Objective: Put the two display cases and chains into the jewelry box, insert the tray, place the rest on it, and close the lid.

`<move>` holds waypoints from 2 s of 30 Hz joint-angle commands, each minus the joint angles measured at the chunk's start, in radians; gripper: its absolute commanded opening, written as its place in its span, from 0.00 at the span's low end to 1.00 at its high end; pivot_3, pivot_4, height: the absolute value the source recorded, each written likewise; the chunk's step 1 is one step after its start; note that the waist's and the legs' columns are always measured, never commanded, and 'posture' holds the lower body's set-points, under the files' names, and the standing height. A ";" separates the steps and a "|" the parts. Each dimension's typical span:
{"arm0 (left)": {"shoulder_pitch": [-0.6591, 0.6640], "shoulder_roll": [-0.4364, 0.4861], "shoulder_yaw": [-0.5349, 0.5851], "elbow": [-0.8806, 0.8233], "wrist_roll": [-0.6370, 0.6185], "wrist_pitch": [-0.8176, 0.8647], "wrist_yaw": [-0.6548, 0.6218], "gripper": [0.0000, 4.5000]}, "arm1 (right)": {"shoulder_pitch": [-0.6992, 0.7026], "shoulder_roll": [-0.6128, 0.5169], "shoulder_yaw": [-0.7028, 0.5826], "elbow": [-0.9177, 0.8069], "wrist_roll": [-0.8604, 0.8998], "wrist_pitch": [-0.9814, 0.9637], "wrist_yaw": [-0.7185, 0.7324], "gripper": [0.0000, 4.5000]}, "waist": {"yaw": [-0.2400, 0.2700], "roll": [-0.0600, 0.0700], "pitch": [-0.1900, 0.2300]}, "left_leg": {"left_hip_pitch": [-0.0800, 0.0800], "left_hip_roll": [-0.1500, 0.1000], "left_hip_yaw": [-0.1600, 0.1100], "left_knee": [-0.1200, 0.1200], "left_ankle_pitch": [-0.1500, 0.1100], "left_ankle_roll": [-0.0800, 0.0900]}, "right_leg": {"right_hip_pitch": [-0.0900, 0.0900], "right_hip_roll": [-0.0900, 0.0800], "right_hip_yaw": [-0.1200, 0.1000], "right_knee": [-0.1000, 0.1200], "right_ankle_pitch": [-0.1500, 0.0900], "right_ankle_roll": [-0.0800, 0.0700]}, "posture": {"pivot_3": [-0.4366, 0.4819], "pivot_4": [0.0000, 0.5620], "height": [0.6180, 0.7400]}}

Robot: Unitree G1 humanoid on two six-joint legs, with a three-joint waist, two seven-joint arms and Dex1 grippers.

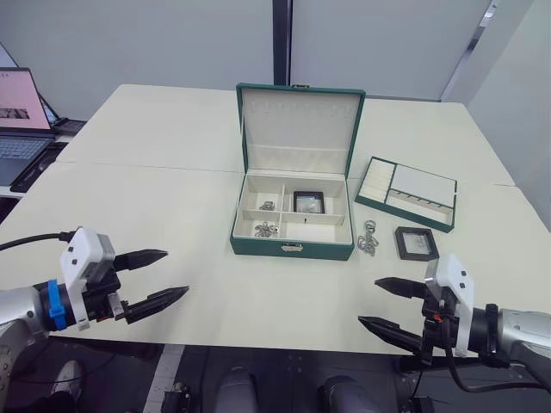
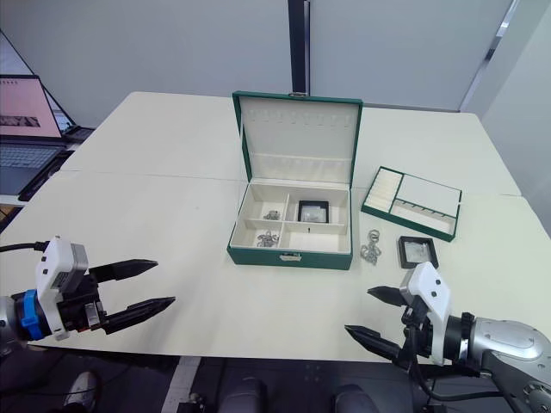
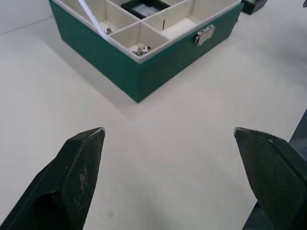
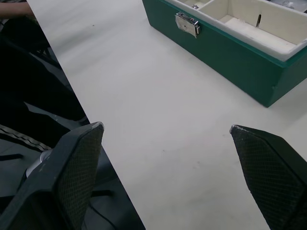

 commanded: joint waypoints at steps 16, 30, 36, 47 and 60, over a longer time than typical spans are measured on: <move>-0.190 0.091 -0.079 -0.123 -0.184 0.038 0.009 0.99 | -0.021 -0.004 -0.049 -0.034 0.050 -0.002 -0.004 1.00 | -0.002 -0.001 0.000 | 0.000 0.000 0.000 0.000 0.000 0.000 | 0.001 0.000 0.000 0.000 0.000 0.000 | 0.48 0.27 1.00; -0.380 0.126 -0.185 -0.175 -0.303 0.115 0.069 0.99 | -0.077 -0.058 -0.109 0.015 0.067 0.048 -0.024 1.00 | -0.004 0.000 0.000 | 0.000 0.000 0.000 0.000 0.000 0.000 | 0.001 0.001 0.000 0.000 0.000 0.000 | 0.48 0.27 1.00; -0.400 0.126 -0.207 -0.143 -0.302 0.110 0.049 0.99 | -0.197 -0.269 -0.103 0.218 -0.042 0.045 0.163 1.00 | -0.004 0.001 0.001 | 0.000 0.000 0.001 0.000 0.000 0.000 | 0.001 0.001 0.001 0.000 0.000 0.000 | 0.48 0.27 1.00; -0.444 0.142 -0.242 -0.078 -0.255 0.102 0.031 0.99 | -0.435 -0.387 0.254 0.727 -0.527 -0.387 0.563 1.00 | -0.006 0.006 0.004 | 0.001 0.000 0.003 0.001 0.000 0.000 | 0.000 0.000 0.002 0.000 0.000 0.000 | 0.48 0.27 1.00; -0.445 0.122 -0.261 -0.070 -0.228 0.047 0.015 0.99 | -0.675 -0.198 0.394 0.987 -0.734 -0.595 0.695 1.00 | -0.006 0.010 0.006 | 0.002 0.000 0.003 0.002 0.001 -0.002 | 0.001 0.000 0.002 0.001 0.000 0.000 | 0.48 0.27 1.00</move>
